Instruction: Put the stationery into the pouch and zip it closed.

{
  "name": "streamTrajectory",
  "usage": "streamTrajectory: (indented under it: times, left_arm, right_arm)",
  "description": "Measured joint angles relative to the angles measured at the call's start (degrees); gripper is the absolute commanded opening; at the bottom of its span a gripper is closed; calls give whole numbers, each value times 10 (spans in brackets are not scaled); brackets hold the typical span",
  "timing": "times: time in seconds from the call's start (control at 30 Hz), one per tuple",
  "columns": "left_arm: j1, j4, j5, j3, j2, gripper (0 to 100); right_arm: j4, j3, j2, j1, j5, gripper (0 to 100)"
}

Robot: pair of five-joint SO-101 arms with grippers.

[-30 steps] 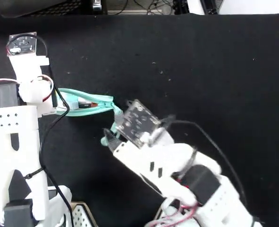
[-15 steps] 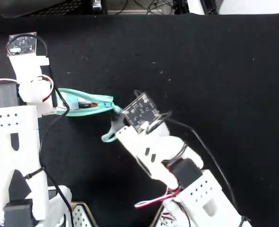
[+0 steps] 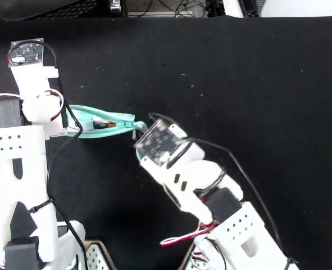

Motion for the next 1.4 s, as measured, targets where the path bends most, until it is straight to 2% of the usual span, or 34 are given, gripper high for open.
streamTrajectory:
  times: [0.1,0.2,0.5,0.67,1.07,1.4]
  left_arm:
    - [0,0,0,0,0,30]
    - [0,0,0,0,0,30]
    - [0,0,0,0,0,30]
    - [0,0,0,0,0,30]
    - [-1,2,0,0,0,30]
    - [-3,1,0,-1,0,30]
  right_arm:
    - [0,0,0,-23,7,249]
    - [0,0,0,-26,9,247]
    - [0,-25,98,-27,18,136]
    - [0,-57,113,-26,47,14]
    - [59,-62,52,-26,53,12]
    - [73,-138,55,-26,53,12]
